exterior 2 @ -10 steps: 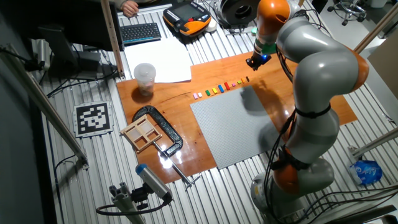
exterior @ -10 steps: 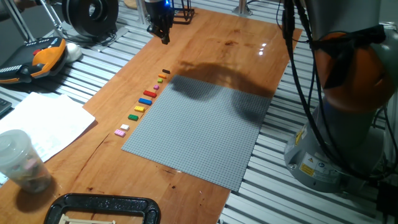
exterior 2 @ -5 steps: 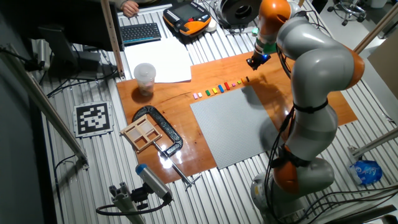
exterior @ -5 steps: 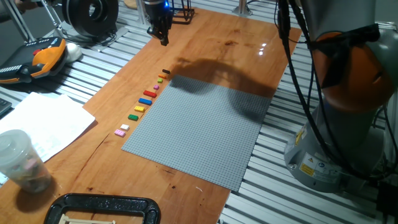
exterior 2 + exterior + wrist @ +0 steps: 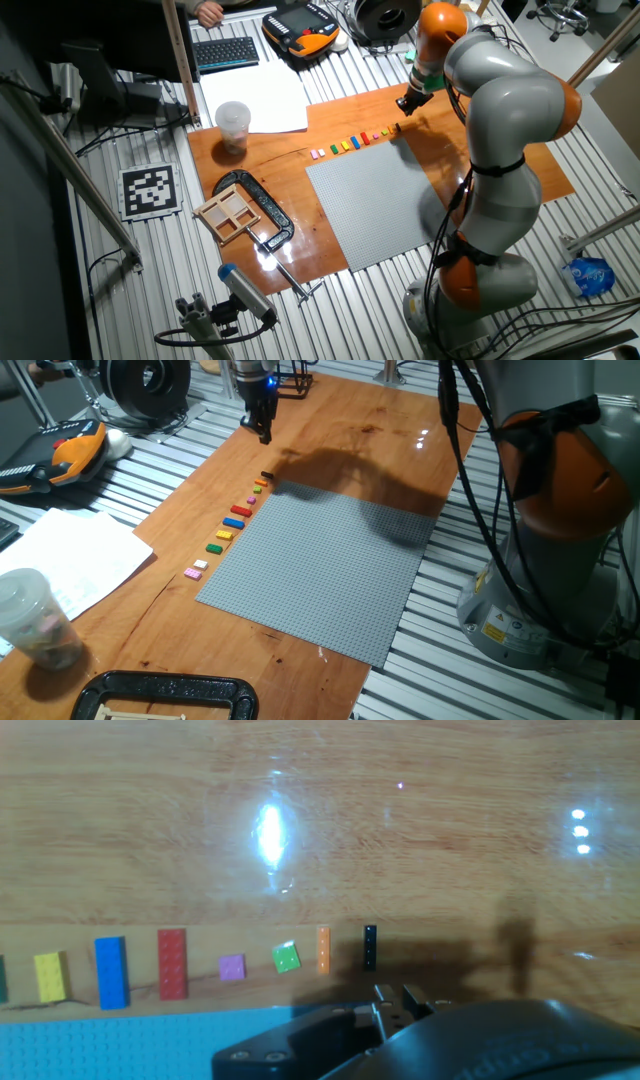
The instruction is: Build with small Lego blocks
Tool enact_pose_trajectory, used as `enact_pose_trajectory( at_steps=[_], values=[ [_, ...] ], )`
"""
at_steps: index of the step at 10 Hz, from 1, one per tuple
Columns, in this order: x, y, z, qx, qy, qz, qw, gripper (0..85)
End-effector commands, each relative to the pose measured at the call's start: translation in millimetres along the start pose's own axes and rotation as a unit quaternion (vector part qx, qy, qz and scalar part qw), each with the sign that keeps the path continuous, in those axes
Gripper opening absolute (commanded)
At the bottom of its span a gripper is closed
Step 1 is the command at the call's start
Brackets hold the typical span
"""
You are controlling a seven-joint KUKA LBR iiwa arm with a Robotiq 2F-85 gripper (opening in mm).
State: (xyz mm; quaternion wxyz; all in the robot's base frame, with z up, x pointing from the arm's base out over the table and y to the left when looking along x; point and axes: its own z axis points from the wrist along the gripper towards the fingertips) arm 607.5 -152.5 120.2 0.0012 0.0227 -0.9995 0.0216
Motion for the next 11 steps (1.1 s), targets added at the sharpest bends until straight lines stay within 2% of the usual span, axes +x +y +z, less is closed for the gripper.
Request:
enact_pose_trajectory(
  at_steps=[1,3,5,6,7,9,11],
  values=[
    [-0.5,-0.8,3.6,-0.002,-0.001,-0.001,1.0000,17.0],
    [-1.7,-1.6,10.8,-0.004,-0.003,-0.001,1.0000,17.0],
    [-4.2,-1.8,25.2,-0.004,-0.015,-0.005,0.9999,17.0],
    [-4.7,-1.5,28.3,-0.005,-0.018,-0.006,0.9998,34.0],
    [-4.7,-1.2,28.7,-0.005,-0.020,-0.007,0.9998,34.0],
    [-4.7,-1.2,28.7,0.000,-0.014,-0.004,0.9999,34.0],
    [-4.7,-1.2,28.7,0.003,0.000,0.014,0.9999,34.0]
  ],
)
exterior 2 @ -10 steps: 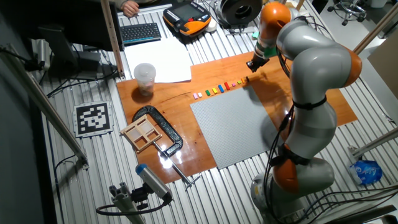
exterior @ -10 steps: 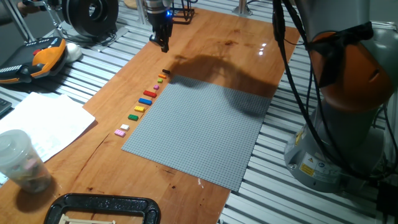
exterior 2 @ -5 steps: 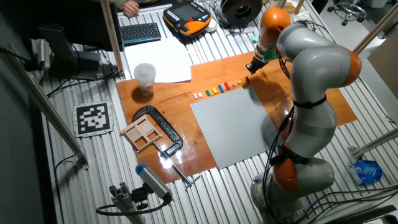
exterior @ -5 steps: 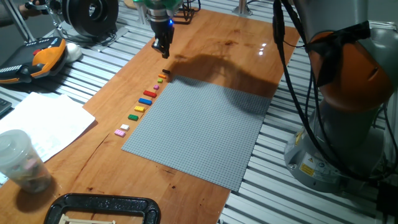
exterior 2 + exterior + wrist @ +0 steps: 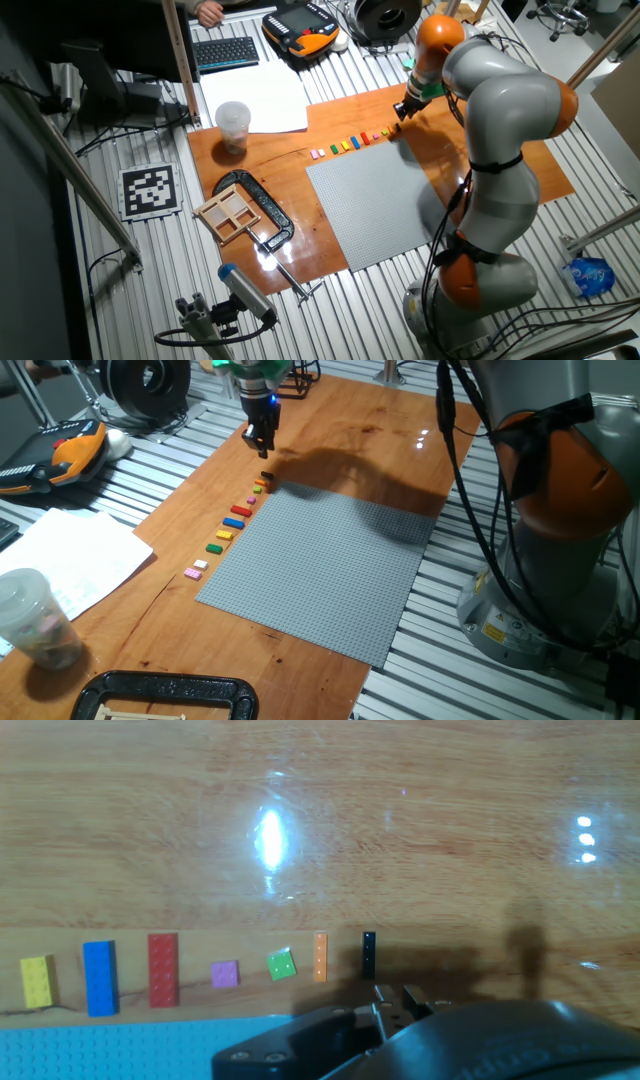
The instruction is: Build with small Lego blocks
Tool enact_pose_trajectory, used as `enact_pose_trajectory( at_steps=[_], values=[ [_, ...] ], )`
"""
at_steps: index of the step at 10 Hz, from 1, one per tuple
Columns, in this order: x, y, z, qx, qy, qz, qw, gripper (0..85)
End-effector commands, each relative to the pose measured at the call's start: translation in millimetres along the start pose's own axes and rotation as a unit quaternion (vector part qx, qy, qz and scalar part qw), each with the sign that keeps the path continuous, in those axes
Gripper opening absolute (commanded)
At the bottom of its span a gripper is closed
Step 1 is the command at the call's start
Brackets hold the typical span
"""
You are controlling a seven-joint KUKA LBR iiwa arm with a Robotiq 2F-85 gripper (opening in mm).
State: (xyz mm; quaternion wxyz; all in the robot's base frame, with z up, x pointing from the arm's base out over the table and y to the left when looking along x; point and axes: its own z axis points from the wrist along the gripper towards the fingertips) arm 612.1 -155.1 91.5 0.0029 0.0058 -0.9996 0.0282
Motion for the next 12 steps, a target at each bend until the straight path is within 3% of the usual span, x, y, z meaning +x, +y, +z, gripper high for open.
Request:
enact_pose_trajectory(
  at_steps=[1,2,7,8,12],
  values=[
    [-0.1,0.4,-0.1,0.007,0.003,0.010,0.9999,34.0],
    [-0.1,0.4,-0.1,0.006,0.005,0.012,0.9999,17.0],
    [-0.6,0.4,1.3,-0.004,-0.006,0.008,0.9999,17.0],
    [-2.7,-0.4,7.3,-0.004,-0.009,0.004,0.9999,34.0],
    [-7.0,1.6,19.5,-0.007,-0.004,0.003,1.0000,34.0]
  ],
)
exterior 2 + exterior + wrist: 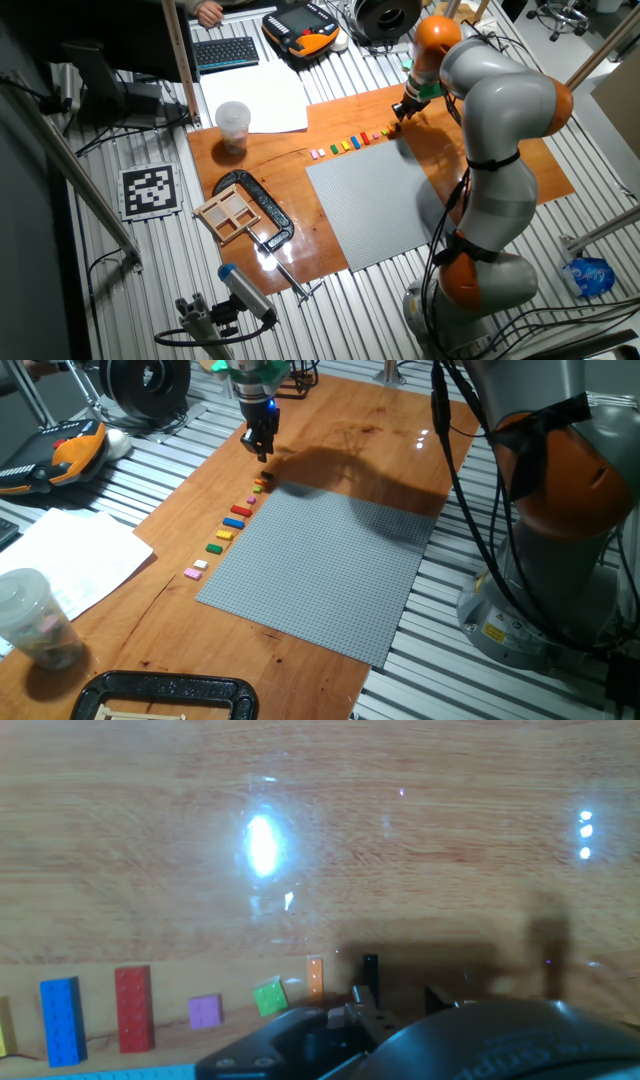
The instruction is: Build with small Lego blocks
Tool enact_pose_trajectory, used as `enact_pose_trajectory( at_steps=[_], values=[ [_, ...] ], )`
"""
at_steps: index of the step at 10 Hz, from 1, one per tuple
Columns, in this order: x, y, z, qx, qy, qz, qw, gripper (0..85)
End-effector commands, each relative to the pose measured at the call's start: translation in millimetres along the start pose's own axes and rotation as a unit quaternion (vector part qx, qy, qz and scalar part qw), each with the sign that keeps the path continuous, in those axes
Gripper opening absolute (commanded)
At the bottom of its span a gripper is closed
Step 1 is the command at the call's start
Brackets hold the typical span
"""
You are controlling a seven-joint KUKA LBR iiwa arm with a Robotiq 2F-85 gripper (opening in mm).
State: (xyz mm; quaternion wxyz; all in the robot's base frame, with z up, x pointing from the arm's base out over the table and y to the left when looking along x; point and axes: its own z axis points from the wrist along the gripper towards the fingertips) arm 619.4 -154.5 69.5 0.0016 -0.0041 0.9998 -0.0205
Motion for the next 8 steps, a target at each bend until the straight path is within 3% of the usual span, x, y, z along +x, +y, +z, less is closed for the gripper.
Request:
enact_pose_trajectory(
  at_steps=[1,8],
  values=[
    [-1.3,-0.1,5.1,-0.002,0.001,-0.002,1.0000,34.0],
    [1.8,2.2,31.6,-0.011,-0.002,-0.006,0.9999,34.0]
  ],
)
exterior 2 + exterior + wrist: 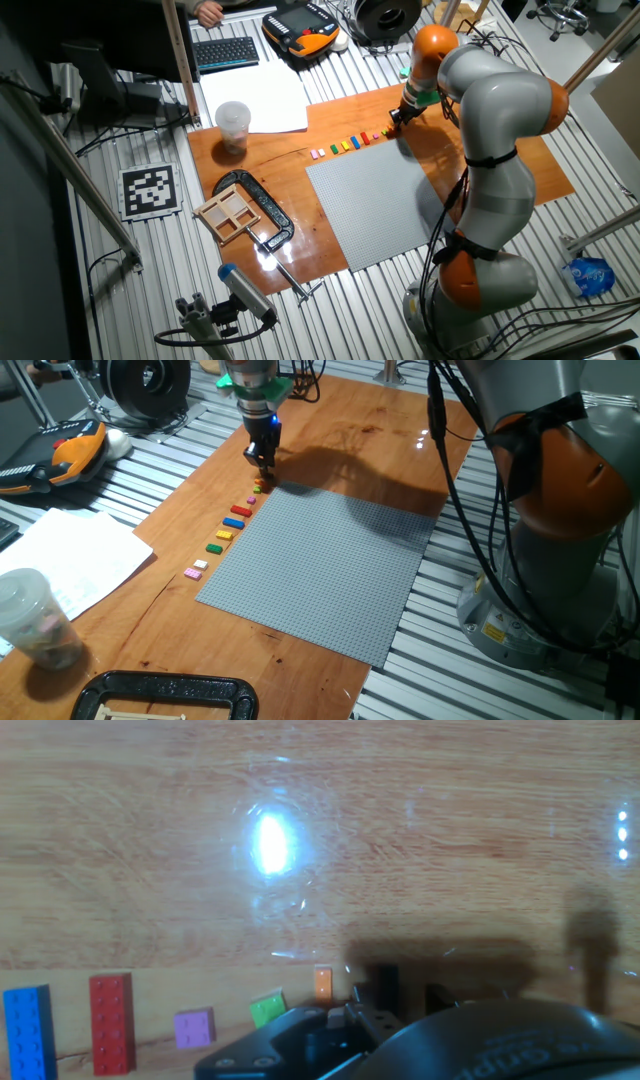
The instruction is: Build with small Lego blocks
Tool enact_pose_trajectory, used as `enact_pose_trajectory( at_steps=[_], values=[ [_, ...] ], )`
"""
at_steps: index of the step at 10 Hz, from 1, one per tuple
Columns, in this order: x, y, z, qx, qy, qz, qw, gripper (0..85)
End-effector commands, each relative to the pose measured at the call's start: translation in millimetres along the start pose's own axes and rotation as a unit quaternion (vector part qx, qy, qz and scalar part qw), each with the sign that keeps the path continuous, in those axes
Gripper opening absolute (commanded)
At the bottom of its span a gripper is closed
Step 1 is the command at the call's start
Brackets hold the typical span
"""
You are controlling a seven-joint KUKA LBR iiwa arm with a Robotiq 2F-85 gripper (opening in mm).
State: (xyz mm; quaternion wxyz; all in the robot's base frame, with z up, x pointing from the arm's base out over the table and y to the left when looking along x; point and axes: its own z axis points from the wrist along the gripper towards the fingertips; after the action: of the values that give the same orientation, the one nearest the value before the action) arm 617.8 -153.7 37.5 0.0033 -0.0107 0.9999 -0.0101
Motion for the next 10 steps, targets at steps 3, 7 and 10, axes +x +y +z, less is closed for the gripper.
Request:
enact_pose_trajectory(
  at_steps=[3,7,10],
  values=[
    [0.5,0.5,7.5,-0.002,-0.001,-0.001,1.0000,34.0],
    [0.9,0.6,11.8,-0.002,-0.002,-0.003,1.0000,17.0],
    [1.2,0.7,11.4,0.001,-0.001,-0.010,1.0000,17.0]
  ],
)
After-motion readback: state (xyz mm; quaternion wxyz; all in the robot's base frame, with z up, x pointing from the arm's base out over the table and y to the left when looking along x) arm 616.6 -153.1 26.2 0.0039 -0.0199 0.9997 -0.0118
